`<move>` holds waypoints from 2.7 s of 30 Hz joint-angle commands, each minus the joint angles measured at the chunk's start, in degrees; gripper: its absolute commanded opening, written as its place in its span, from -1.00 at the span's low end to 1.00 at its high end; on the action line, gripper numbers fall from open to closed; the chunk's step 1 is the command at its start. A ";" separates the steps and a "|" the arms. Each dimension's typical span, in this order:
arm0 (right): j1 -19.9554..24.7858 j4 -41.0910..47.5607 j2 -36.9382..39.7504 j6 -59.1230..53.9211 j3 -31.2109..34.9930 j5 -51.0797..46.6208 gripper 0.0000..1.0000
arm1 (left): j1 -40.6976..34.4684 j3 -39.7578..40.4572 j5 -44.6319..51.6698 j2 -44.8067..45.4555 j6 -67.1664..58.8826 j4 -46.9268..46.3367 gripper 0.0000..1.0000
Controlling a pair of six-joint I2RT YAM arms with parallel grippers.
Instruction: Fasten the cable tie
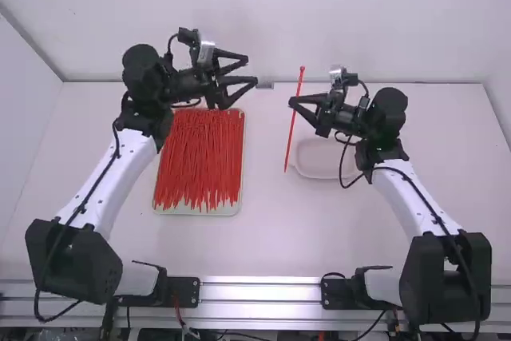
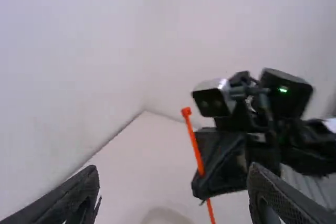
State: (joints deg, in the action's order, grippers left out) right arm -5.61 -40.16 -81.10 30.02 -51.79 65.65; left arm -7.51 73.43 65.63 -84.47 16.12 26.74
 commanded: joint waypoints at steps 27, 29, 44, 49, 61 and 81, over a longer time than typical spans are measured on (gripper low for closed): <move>-7.34 -4.87 -0.24 -13.79 -2.29 4.87 -1.00 | -5.20 2.25 19.12 -5.01 10.05 8.63 0.34; -7.65 -4.87 -0.24 -14.71 -2.29 4.81 -1.00 | -5.53 2.25 18.99 -5.01 10.69 8.79 0.28; -8.90 -5.84 -0.24 -14.84 -2.29 4.44 -1.00 | -7.67 2.25 15.78 -5.03 11.28 9.90 -0.38; -9.01 -6.01 -0.24 -13.94 -2.29 4.37 -1.00 | -7.91 2.27 15.30 -5.03 11.15 10.16 -0.73; -9.03 -5.99 -0.24 -13.35 -2.29 4.39 -1.00 | -7.80 2.27 14.25 -5.03 11.67 8.63 -0.96; -8.74 13.49 -0.24 -22.32 -2.19 8.39 0.97 | -2.25 6.12 10.16 -5.03 29.46 21.84 -0.96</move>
State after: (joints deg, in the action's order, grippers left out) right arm -13.72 -27.16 -81.10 11.29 -52.12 71.46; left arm -10.00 76.14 76.77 -89.67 43.33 48.53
